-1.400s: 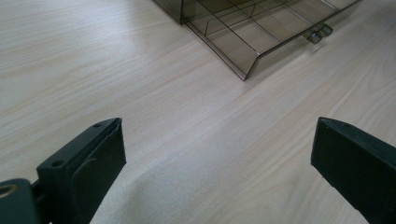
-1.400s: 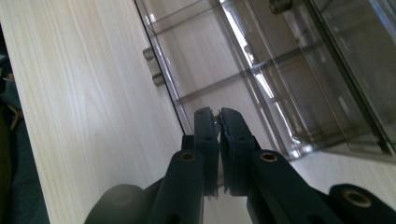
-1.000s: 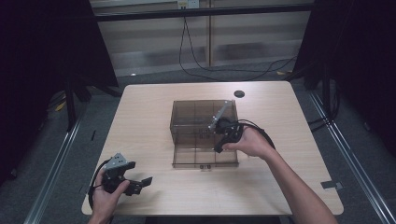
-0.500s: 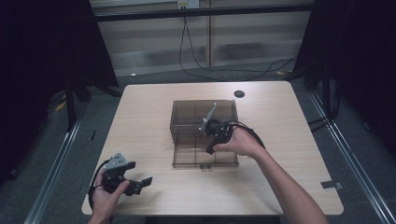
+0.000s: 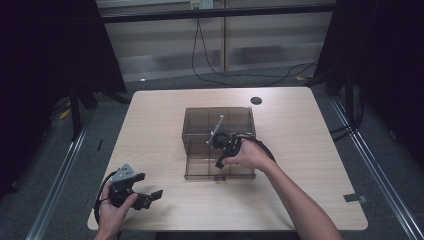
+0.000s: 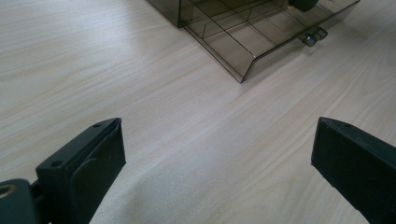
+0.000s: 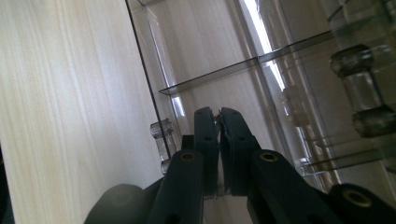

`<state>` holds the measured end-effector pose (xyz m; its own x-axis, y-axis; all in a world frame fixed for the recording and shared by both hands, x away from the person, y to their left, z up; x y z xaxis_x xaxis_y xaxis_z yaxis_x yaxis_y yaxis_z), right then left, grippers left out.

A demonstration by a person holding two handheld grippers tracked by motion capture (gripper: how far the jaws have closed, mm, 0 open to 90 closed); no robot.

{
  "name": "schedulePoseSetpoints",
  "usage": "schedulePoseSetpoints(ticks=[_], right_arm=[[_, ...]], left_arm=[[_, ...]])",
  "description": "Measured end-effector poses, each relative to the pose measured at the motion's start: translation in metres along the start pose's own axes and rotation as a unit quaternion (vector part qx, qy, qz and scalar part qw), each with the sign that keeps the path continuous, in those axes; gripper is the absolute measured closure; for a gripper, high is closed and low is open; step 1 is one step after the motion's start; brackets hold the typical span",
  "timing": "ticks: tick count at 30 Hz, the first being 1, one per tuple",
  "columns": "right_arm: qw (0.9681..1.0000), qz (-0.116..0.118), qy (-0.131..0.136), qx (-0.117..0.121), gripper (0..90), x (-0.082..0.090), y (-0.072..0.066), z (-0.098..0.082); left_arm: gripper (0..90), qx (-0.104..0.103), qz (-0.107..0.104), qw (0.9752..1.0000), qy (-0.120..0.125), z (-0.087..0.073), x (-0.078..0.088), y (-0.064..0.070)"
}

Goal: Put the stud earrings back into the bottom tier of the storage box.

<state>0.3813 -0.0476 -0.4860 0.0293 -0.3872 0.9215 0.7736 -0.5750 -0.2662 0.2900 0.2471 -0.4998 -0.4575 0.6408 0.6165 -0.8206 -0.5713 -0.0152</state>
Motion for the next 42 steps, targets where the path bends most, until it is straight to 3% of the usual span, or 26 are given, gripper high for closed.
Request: schedulePoseSetpoints(ticks=[8,11,15,20,21,22,25,42], right_arm=[[0.9999,-0.003,-0.014,0.005,85.9,-0.009,0.006,0.001],[0.9998,-0.002,-0.018,-0.004,85.6,-0.013,0.005,0.0],[0.9998,-0.006,-0.019,0.007,85.0,-0.017,0.007,0.001],[0.9997,-0.011,-0.02,0.002,79.0,-0.019,0.008,-0.001],[0.9998,-0.008,-0.018,-0.005,78.5,-0.018,0.007,-0.001],[0.9999,-0.006,-0.013,0.006,76.9,-0.017,0.009,-0.001],[0.9999,-0.001,0.009,-0.011,72.9,-0.011,0.006,-0.002],[0.9986,0.006,0.049,-0.016,75.6,0.012,0.007,-0.024]], left_arm=[[3.0,-0.001,0.002,1.0,-0.003,0.0,0.0,0.0],[3.0,0.0,0.001,1.0,-0.003,0.0,-0.001,0.0],[3.0,0.0,0.002,1.0,-0.004,0.0,-0.001,0.0],[3.0,0.0,0.002,1.0,-0.004,0.0,-0.001,0.0],[3.0,-0.001,0.002,1.0,-0.005,-0.001,0.0,-0.001],[3.0,-0.001,0.002,1.0,-0.004,-0.001,0.0,-0.001],[3.2,-0.002,0.002,1.0,-0.006,-0.001,-0.001,0.0],[3.1,-0.001,0.003,1.0,-0.007,-0.001,-0.001,0.0]])
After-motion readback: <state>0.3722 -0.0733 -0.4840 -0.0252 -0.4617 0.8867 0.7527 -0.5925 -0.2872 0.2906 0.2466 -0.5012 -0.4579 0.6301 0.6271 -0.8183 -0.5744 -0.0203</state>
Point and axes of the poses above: each handheld gripper's, and its own axes: x roughly backward along the jaws, z roughly out of its top, y roughly to its right, the point moved 4 cm from there along -x, roughly forward along the jaws, and after that the axes turned 13 degrees about -x, right-handed, at the moved point
